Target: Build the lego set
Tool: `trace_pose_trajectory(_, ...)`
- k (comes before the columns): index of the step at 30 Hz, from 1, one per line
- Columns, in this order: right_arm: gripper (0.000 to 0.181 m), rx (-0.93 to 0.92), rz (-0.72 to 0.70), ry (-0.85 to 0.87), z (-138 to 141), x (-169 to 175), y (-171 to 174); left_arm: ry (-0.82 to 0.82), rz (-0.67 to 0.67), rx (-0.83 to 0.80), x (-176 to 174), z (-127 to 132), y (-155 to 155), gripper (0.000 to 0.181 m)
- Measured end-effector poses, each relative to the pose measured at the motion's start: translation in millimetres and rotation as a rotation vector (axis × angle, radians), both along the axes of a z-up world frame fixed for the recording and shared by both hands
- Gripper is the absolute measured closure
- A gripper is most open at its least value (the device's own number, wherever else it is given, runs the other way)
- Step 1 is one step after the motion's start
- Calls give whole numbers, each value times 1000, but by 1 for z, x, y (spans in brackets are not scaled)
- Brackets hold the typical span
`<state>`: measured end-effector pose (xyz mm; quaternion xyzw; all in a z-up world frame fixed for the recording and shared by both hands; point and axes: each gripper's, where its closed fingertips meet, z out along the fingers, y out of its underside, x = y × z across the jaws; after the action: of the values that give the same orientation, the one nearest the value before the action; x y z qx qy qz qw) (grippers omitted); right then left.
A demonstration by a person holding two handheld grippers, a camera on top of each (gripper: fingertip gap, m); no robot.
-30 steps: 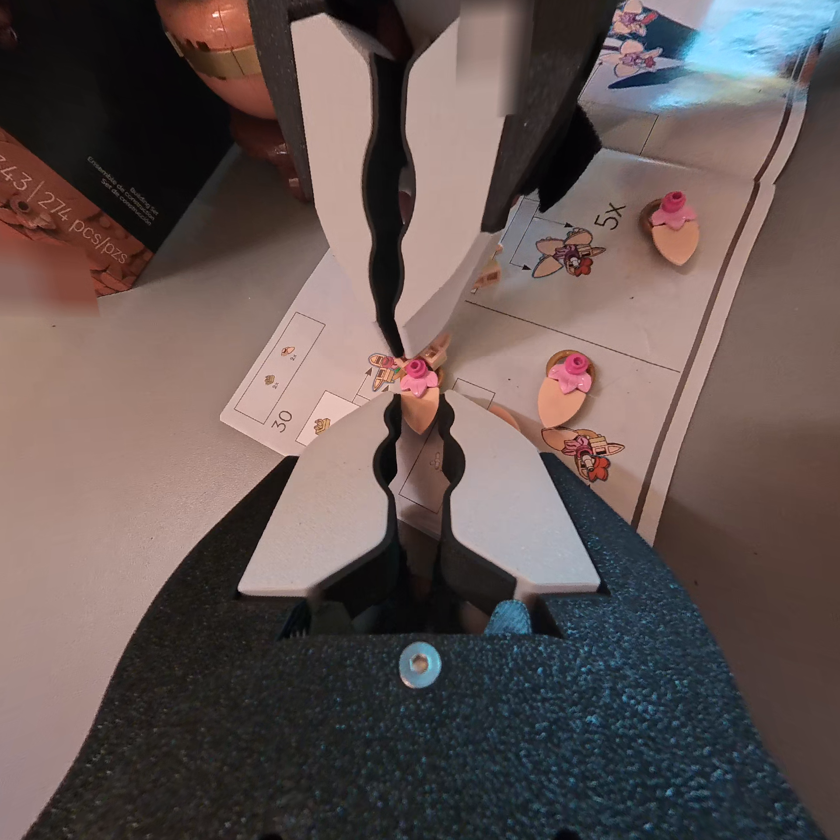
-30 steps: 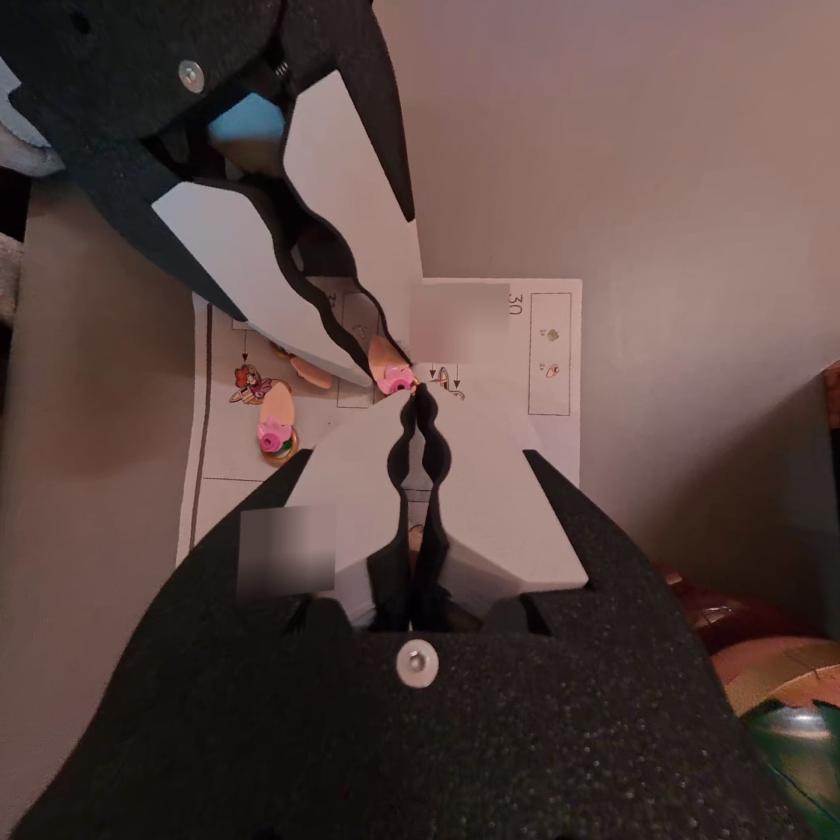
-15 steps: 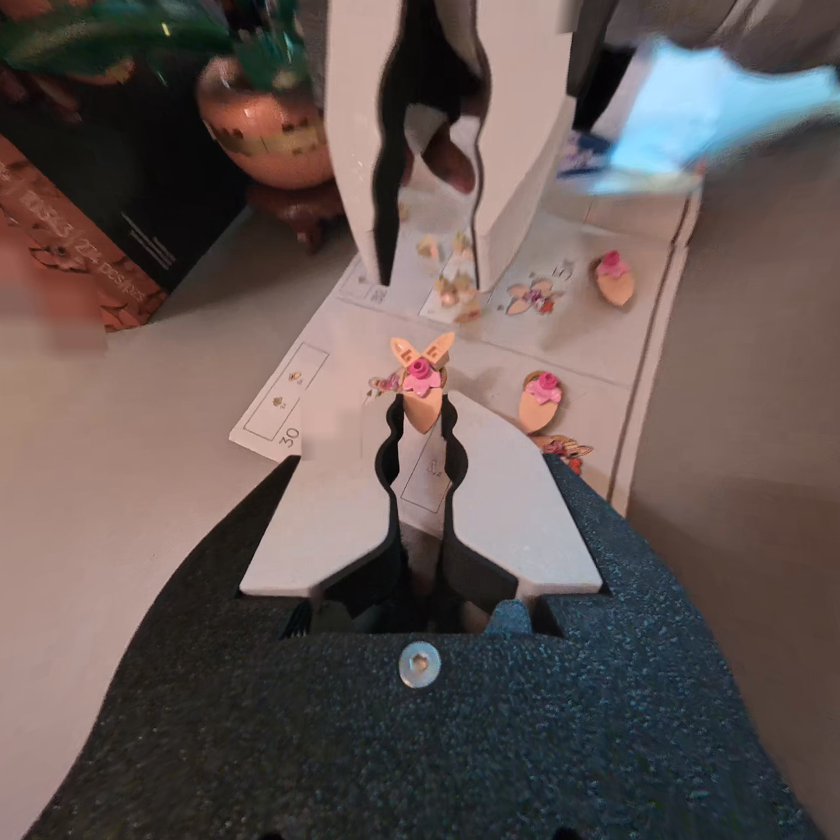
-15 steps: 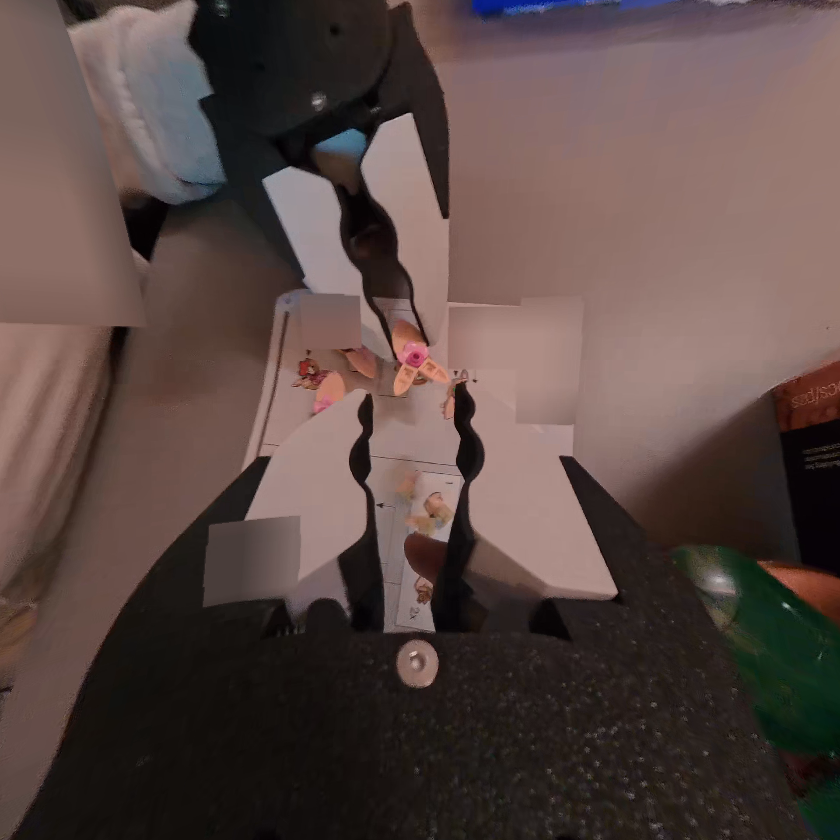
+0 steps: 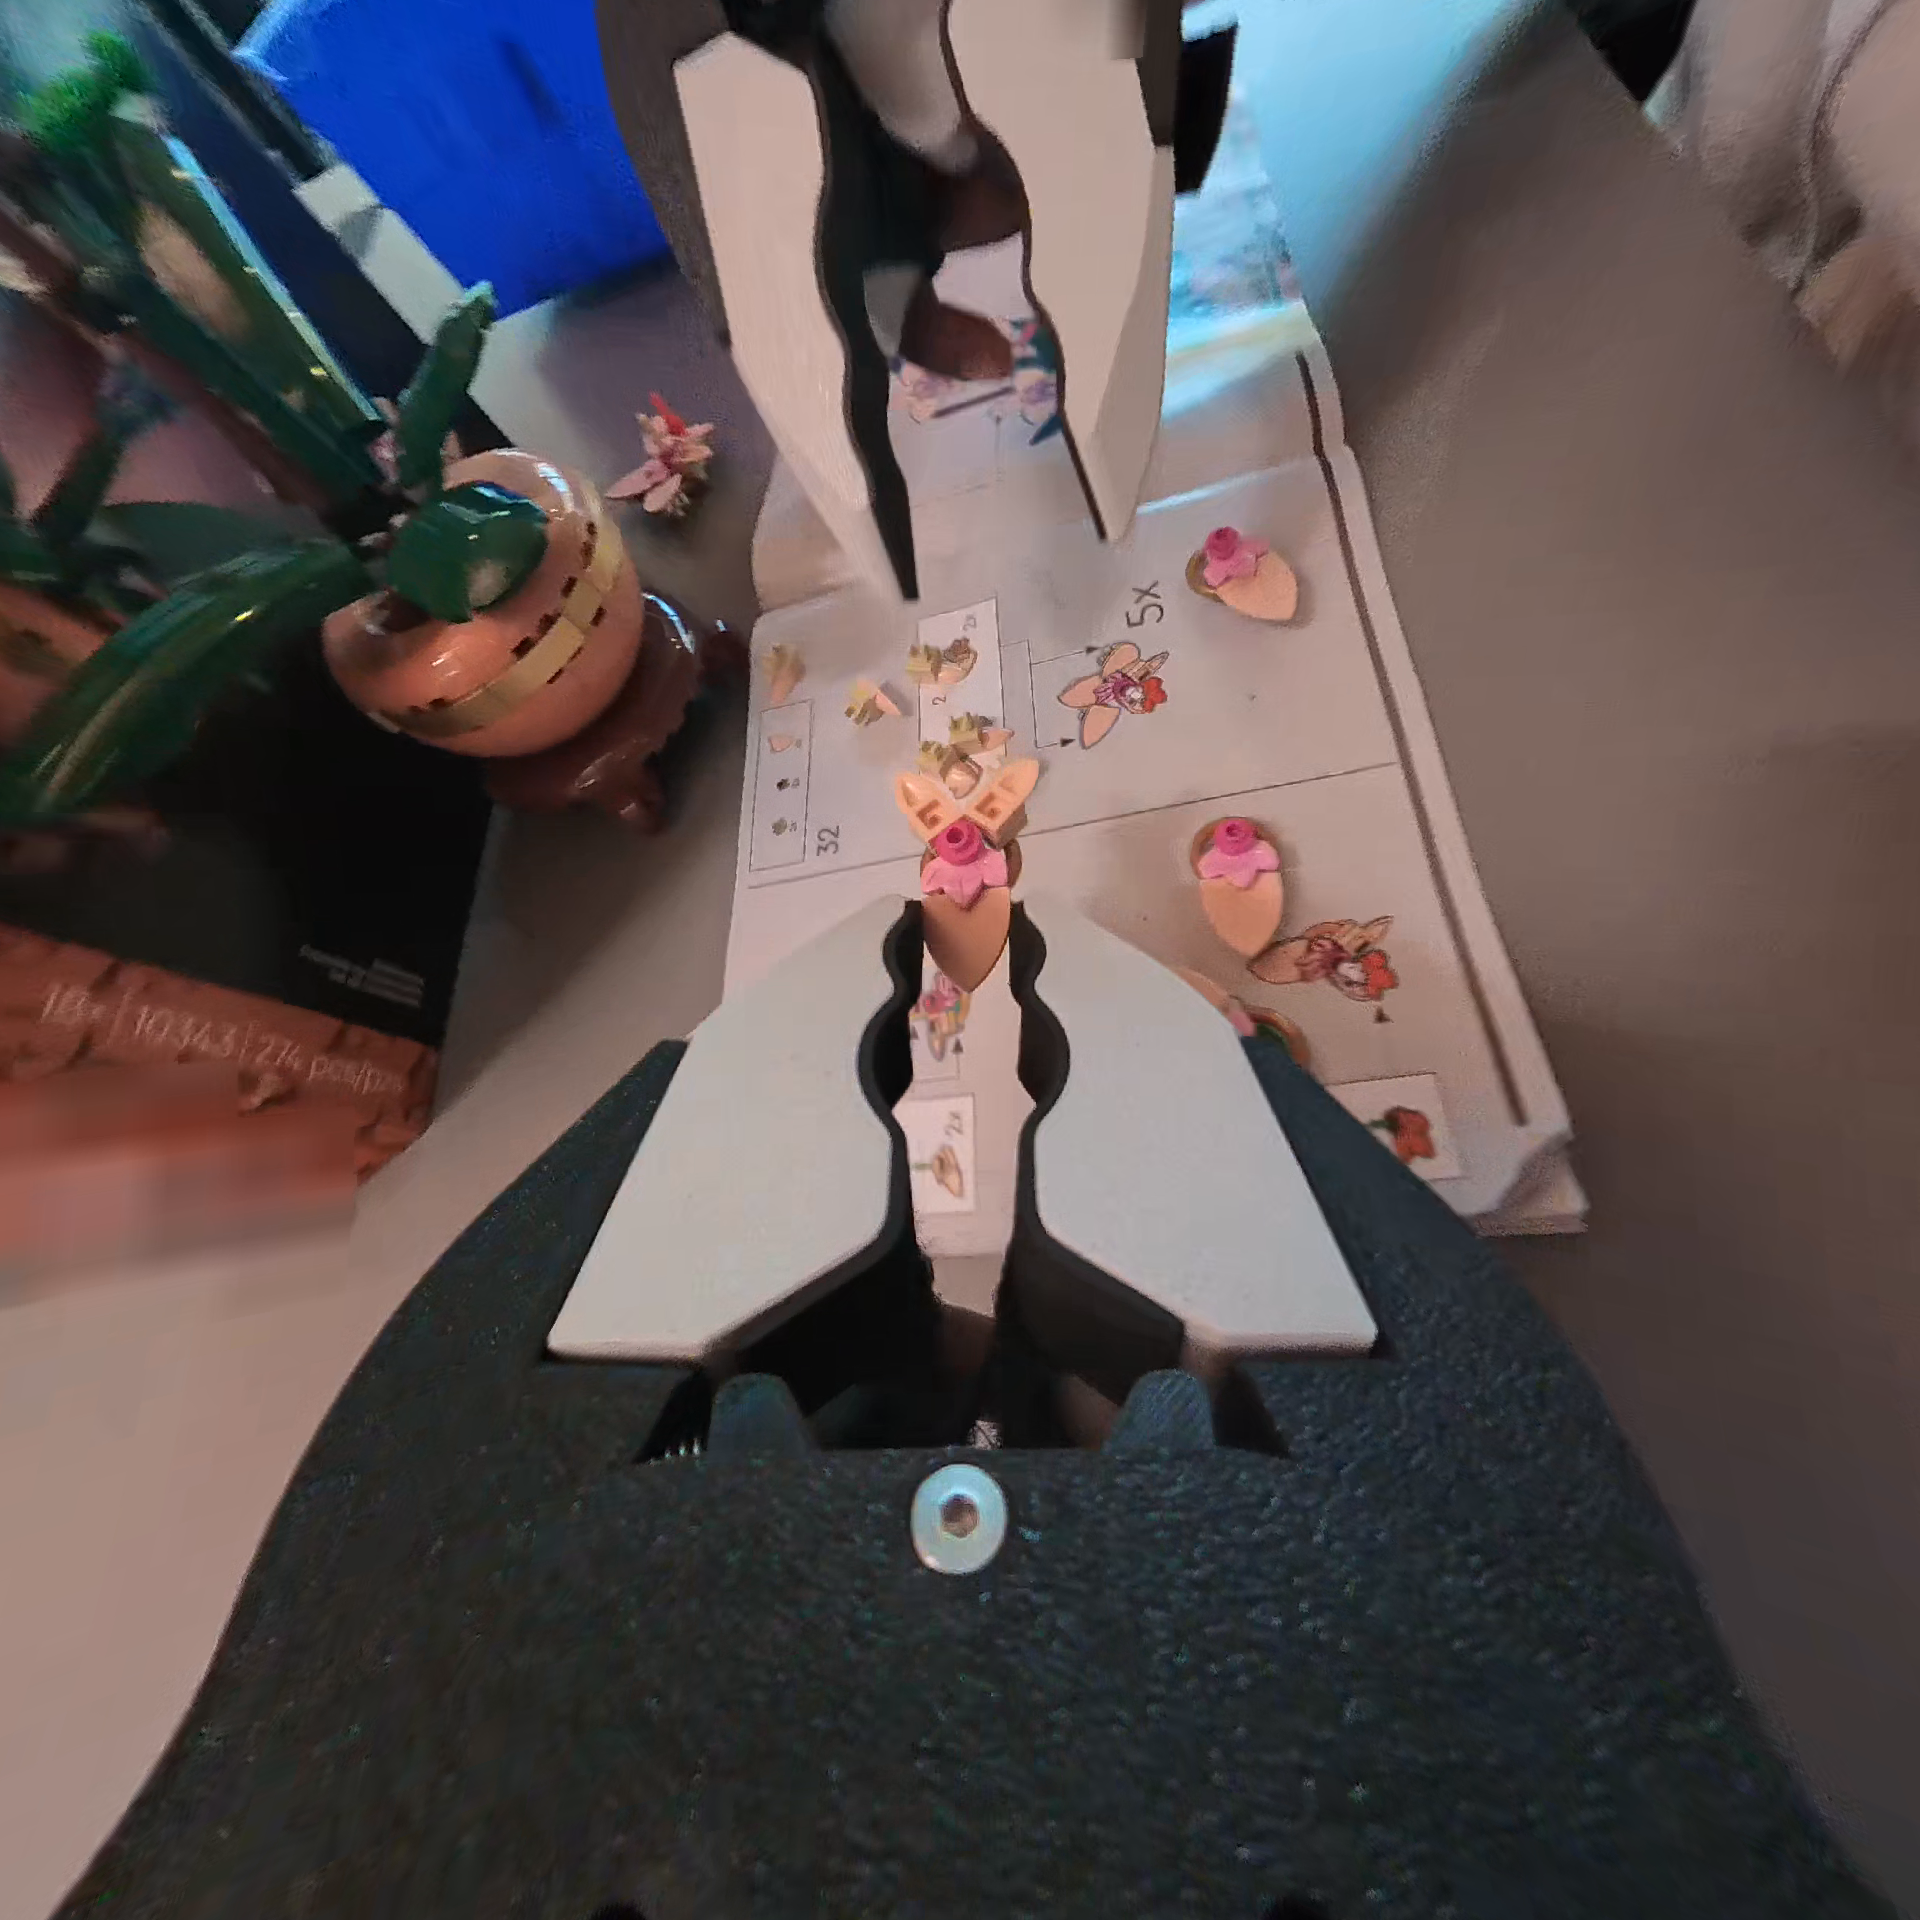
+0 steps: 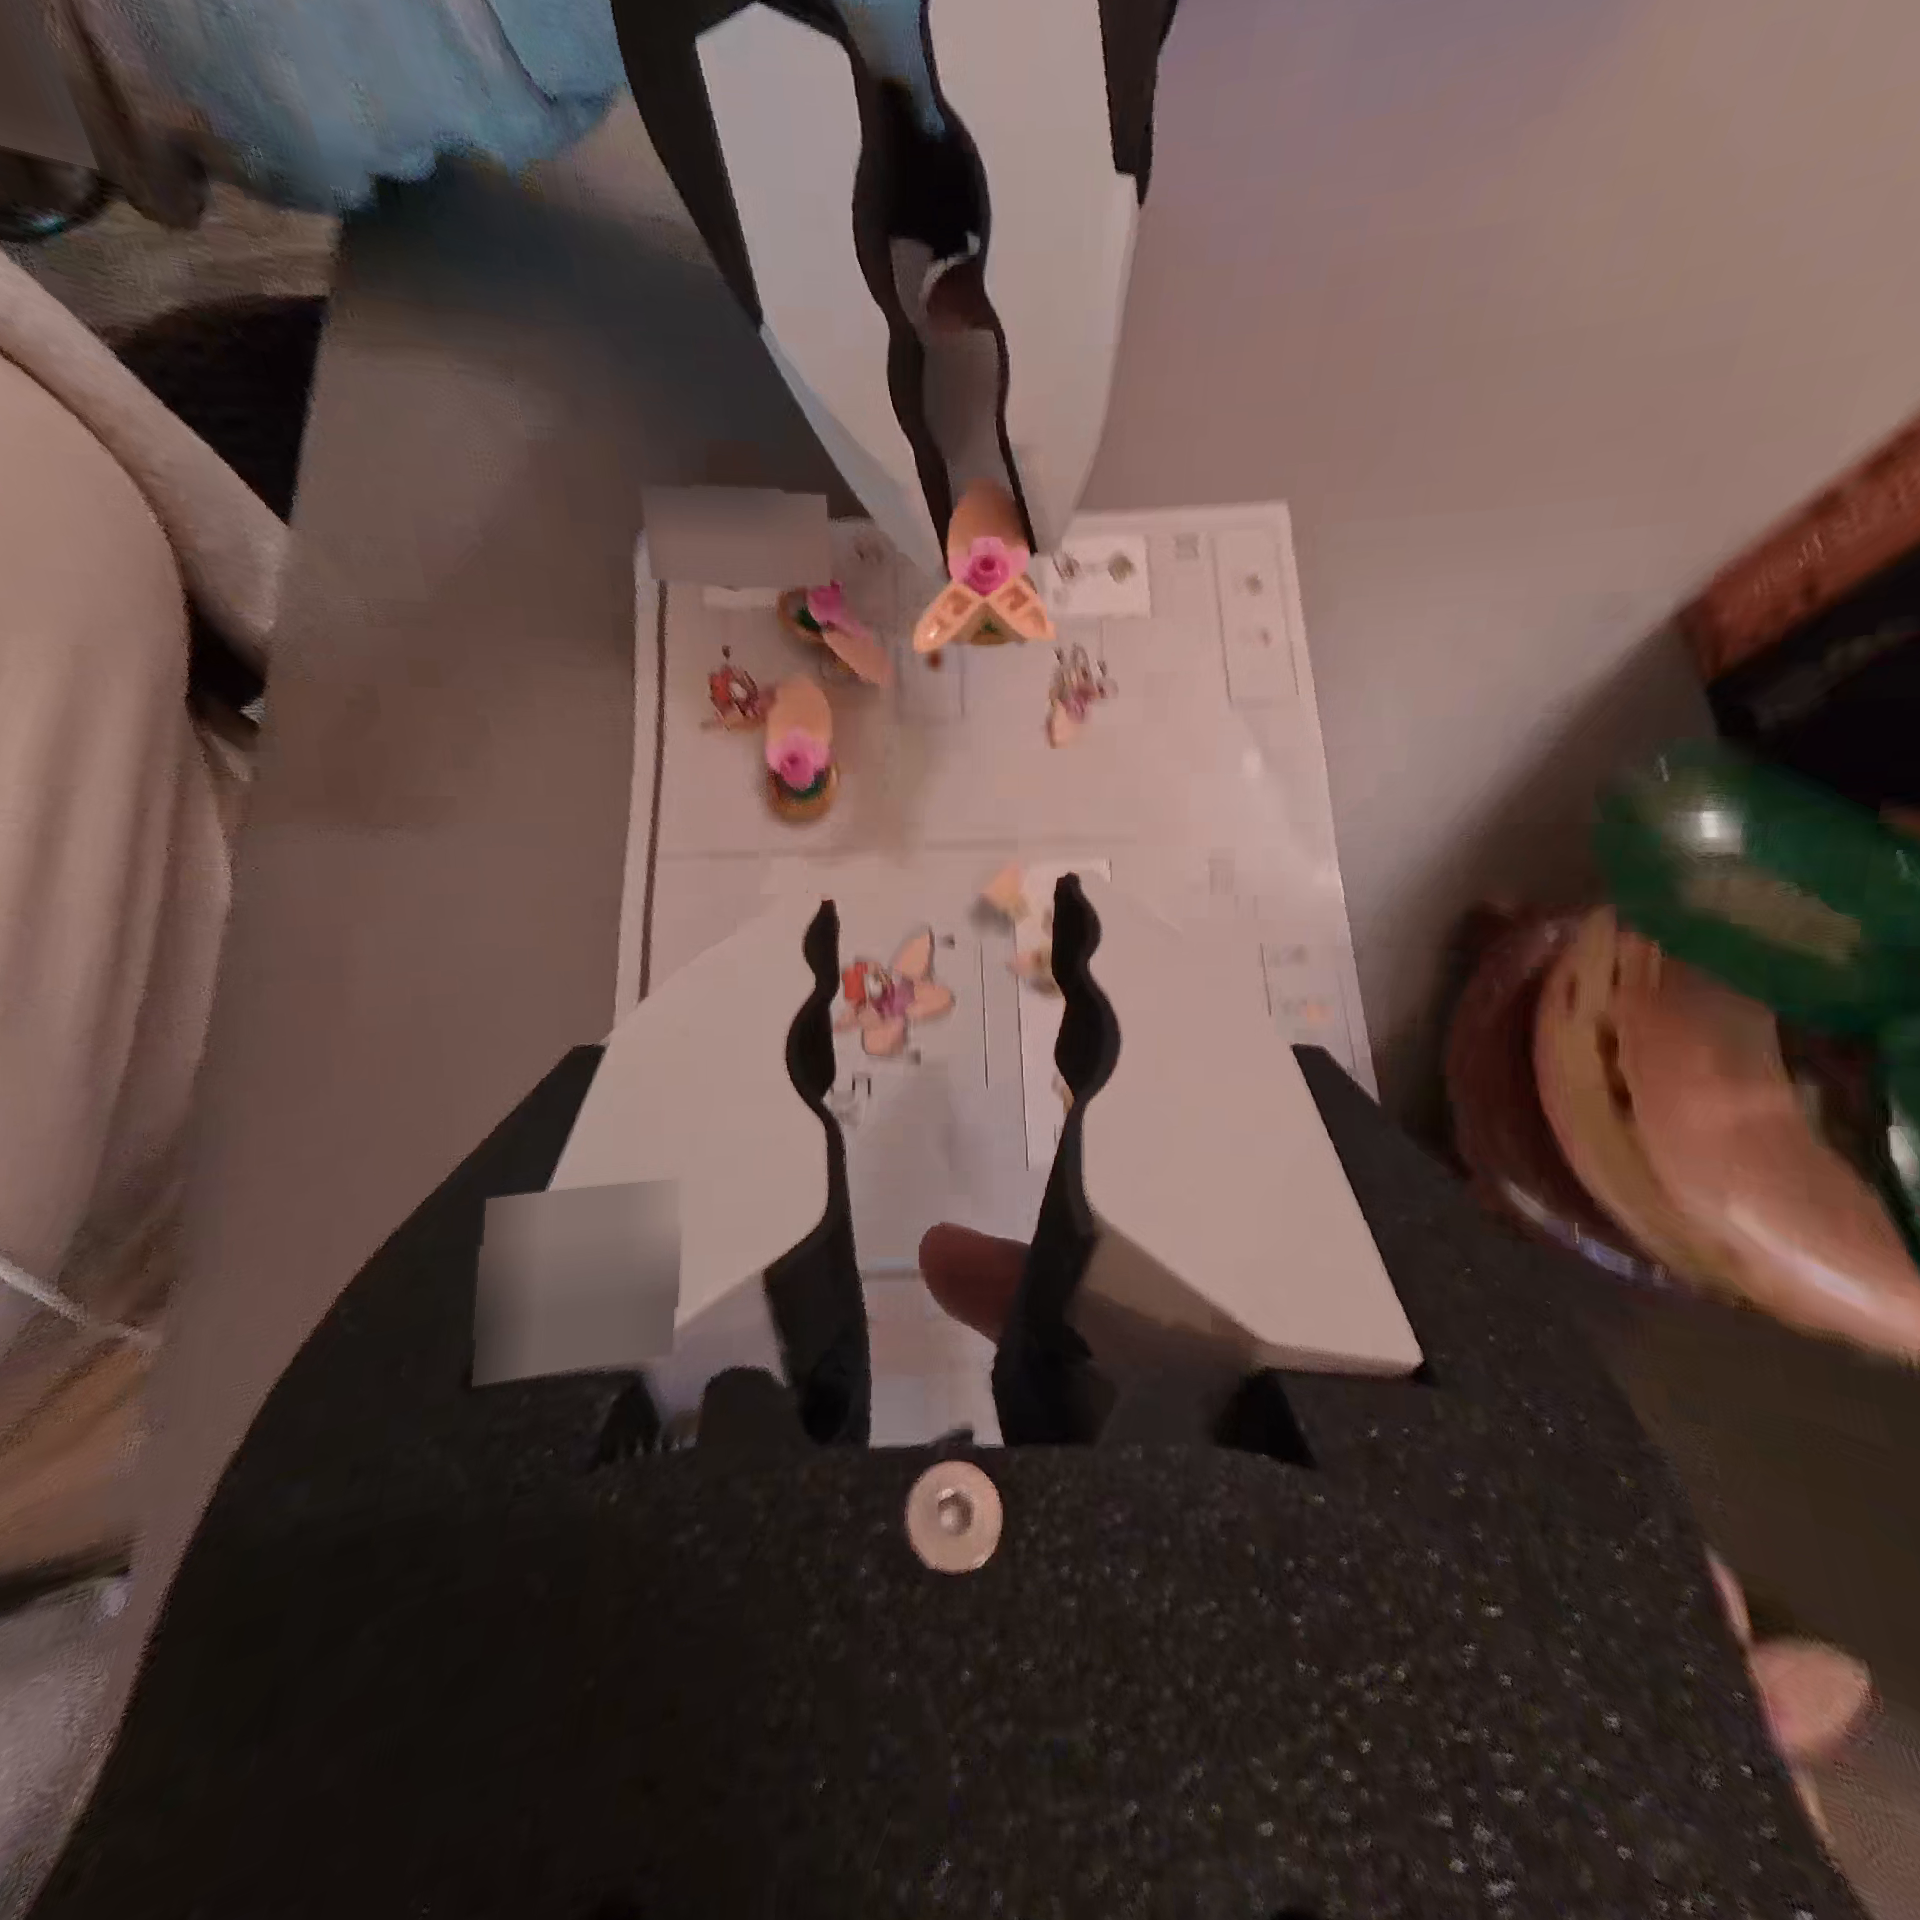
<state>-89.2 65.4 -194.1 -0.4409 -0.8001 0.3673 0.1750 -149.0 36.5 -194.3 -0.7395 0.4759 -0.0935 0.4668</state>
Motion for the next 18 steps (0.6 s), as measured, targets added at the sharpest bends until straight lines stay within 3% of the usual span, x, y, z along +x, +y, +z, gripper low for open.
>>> trace_pose_trajectory(5,144,6,-161,4,1,35,28,54,-120,-36,11,-16,21,166)
trace_pose_trajectory(11,147,-59,-293,41,1,69,44,166,-147,-100,5,-38,30,165)
trace_pose_trajectory(18,147,-90,-285,41,-3,69,40,230,-95,-129,-4,-39,32,137)
